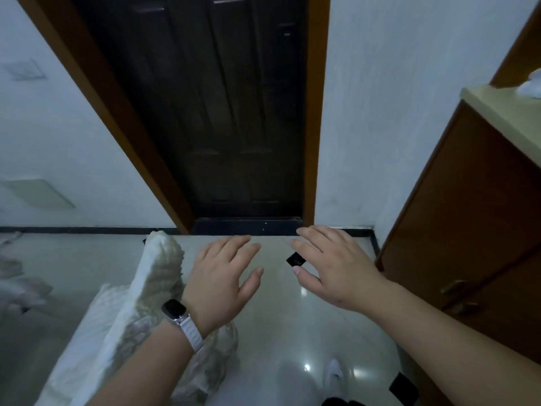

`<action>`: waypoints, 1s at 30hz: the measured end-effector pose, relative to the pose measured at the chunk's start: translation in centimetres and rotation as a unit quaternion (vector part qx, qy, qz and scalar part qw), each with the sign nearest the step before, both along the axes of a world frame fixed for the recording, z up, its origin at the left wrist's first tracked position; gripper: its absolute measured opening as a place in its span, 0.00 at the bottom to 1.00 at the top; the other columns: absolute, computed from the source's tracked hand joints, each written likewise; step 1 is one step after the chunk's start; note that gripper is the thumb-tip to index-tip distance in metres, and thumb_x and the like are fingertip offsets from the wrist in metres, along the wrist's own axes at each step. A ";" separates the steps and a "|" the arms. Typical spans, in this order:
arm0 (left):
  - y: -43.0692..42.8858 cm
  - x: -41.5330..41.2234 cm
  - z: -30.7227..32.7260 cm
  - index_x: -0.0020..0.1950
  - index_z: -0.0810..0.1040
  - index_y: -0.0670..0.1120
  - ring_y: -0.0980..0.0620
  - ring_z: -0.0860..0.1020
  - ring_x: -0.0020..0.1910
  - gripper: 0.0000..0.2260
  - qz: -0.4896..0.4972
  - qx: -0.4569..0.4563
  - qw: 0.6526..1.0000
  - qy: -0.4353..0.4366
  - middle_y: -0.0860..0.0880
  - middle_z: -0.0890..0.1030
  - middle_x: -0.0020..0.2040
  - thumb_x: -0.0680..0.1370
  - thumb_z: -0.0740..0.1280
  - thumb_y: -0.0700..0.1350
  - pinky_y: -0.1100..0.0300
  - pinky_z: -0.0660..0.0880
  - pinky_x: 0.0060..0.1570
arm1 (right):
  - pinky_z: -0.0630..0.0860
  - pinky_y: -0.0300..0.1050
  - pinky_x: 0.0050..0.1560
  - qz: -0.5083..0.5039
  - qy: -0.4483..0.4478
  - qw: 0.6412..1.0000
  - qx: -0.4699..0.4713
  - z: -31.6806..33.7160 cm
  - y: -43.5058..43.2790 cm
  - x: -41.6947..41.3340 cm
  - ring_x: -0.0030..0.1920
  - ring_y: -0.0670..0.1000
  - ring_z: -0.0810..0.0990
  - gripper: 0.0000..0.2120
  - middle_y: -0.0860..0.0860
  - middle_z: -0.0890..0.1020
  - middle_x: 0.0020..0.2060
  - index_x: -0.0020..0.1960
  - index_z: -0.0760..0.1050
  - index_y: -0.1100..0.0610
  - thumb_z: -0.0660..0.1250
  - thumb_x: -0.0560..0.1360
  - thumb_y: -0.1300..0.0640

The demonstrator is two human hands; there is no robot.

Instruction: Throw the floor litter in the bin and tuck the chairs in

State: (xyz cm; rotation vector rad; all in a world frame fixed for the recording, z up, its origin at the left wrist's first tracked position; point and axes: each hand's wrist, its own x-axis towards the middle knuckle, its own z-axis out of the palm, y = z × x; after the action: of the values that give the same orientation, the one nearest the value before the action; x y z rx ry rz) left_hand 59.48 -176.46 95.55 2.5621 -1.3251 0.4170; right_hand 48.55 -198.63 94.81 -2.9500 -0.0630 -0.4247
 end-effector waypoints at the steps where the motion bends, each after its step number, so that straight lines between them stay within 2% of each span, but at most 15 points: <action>1: -1.5 0.7 0.3 0.63 0.78 0.49 0.48 0.76 0.60 0.19 0.004 -0.002 1.000 0.005 0.50 0.79 0.61 0.78 0.60 0.57 0.52 0.69 0.59 | 0.71 0.54 0.63 0.006 -0.004 1.000 0.004 0.1 -1.5 1.3 0.64 0.57 0.74 0.23 0.53 0.77 0.64 0.64 0.76 0.54 0.56 0.78 0.42; 7: -8.4 4.9 2.4 0.64 0.78 0.49 0.48 0.75 0.62 0.18 0.039 -0.022 0.999 -0.002 0.49 0.78 0.63 0.78 0.62 0.56 0.50 0.71 0.59 | 0.72 0.52 0.61 0.051 0.003 0.999 -0.012 0.8 -8.8 8.4 0.64 0.54 0.73 0.24 0.51 0.77 0.63 0.66 0.76 0.52 0.56 0.78 0.41; 17: -8.3 13.9 0.0 0.63 0.79 0.48 0.46 0.76 0.61 0.18 0.136 -0.012 0.991 0.017 0.48 0.79 0.62 0.78 0.61 0.55 0.49 0.72 0.58 | 0.69 0.53 0.65 0.126 0.057 0.990 0.004 0.5 -10.5 20.7 0.68 0.54 0.70 0.24 0.50 0.74 0.67 0.68 0.73 0.51 0.55 0.79 0.40; 25: -10.3 26.9 -2.3 0.64 0.78 0.50 0.48 0.75 0.61 0.20 0.164 -0.035 0.985 0.040 0.49 0.79 0.62 0.78 0.58 0.56 0.50 0.72 0.59 | 0.70 0.52 0.64 0.128 0.064 0.989 -0.048 1.3 -11.4 33.1 0.67 0.53 0.71 0.23 0.50 0.75 0.66 0.68 0.73 0.50 0.56 0.79 0.40; 30: -10.4 35.7 -1.5 0.65 0.77 0.50 0.49 0.74 0.63 0.19 0.161 -0.069 0.984 0.043 0.50 0.79 0.63 0.78 0.60 0.55 0.50 0.72 0.60 | 0.69 0.50 0.63 0.141 0.031 0.987 -0.073 3.2 -11.0 42.0 0.66 0.53 0.72 0.23 0.51 0.76 0.64 0.66 0.75 0.52 0.57 0.78 0.42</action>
State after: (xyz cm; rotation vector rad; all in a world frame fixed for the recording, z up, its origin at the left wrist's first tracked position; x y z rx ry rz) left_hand 95.17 -186.83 94.04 2.6455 -0.8230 0.4306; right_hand 90.50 -209.66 98.03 -3.0285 -0.5166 -0.2974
